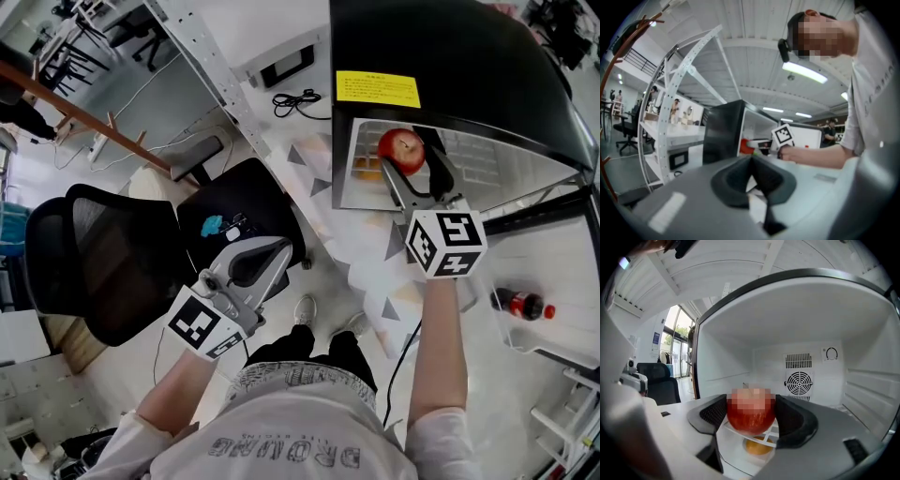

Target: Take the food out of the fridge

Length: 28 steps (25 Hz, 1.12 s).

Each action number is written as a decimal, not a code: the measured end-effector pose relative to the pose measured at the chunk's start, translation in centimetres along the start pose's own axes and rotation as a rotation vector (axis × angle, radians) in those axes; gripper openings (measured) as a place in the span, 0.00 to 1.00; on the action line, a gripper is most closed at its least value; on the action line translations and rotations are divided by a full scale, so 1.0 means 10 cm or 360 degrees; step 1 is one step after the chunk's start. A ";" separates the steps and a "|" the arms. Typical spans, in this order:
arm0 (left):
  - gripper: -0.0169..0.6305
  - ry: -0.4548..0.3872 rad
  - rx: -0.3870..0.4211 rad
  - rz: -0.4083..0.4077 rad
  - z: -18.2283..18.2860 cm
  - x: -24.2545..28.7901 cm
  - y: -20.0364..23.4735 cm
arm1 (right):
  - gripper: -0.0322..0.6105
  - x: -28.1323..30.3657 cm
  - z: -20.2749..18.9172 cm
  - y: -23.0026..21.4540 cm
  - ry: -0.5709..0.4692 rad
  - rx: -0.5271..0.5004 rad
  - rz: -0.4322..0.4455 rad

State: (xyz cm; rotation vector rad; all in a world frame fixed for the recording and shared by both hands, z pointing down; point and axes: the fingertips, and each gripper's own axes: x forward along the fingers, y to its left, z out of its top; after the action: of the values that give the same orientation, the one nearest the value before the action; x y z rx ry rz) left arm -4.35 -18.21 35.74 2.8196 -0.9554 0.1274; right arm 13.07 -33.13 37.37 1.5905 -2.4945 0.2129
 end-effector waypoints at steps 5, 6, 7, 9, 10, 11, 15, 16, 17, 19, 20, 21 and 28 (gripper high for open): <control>0.04 -0.0014 0.0005 -0.0037 0.01 -0.03 -0.07 | 0.52 -0.25 0.08 0.04 -0.0038 0.0044 -0.0006; 0.04 -0.0017 0.0007 -0.0045 0.01 -0.03 -0.08 | 0.52 -0.30 0.10 0.05 -0.0048 0.0051 -0.0003; 0.04 -0.0021 0.0008 -0.0052 0.02 -0.04 -0.09 | 0.52 -0.35 0.13 0.07 -0.0058 0.0058 0.0000; 0.04 -0.0029 0.0010 -0.0066 0.03 -0.05 -0.12 | 0.52 -0.46 0.19 0.11 -0.0077 0.0060 0.0003; 0.04 -0.0032 0.0011 -0.0073 0.03 -0.06 -0.13 | 0.52 -0.51 0.21 0.13 -0.0086 0.0055 0.0002; 0.04 -0.0034 0.0013 -0.0080 0.04 -0.06 -0.14 | 0.52 -0.56 0.24 0.15 -0.0093 0.0049 0.0002; 0.04 -0.0038 0.0010 -0.0106 0.01 -0.09 -0.18 | 0.52 -0.74 0.30 0.26 -0.0107 0.0009 0.0004; 0.04 -0.0038 0.0007 -0.0112 0.01 -0.09 -0.19 | 0.52 -0.79 0.31 0.29 -0.0108 0.0002 0.0003; 0.04 -0.0039 0.0006 -0.0119 0.01 -0.09 -0.19 | 0.52 -0.82 0.32 0.32 -0.0109 -0.0003 0.0001; 0.04 -0.0044 0.0009 -0.0135 0.01 -0.10 -0.21 | 0.52 -0.89 0.33 0.37 -0.0111 -0.0011 -0.0005; 0.04 -0.0047 0.0011 -0.0143 0.02 -0.10 -0.21 | 0.52 -0.92 0.33 0.39 -0.0112 -0.0013 -0.0009; 0.04 -0.0050 0.0014 -0.0150 0.03 -0.10 -0.22 | 0.52 -0.95 0.33 0.41 -0.0112 -0.0014 -0.0013; 0.04 -0.0068 0.0032 -0.0193 0.09 -0.11 -0.25 | 0.52 -1.15 0.33 0.55 -0.0122 -0.0002 -0.0035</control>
State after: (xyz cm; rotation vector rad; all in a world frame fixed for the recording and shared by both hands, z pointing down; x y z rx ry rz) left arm -3.68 -15.77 34.42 2.9004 -0.7928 0.0623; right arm 12.66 -21.37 31.44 1.6545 -2.5316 0.1500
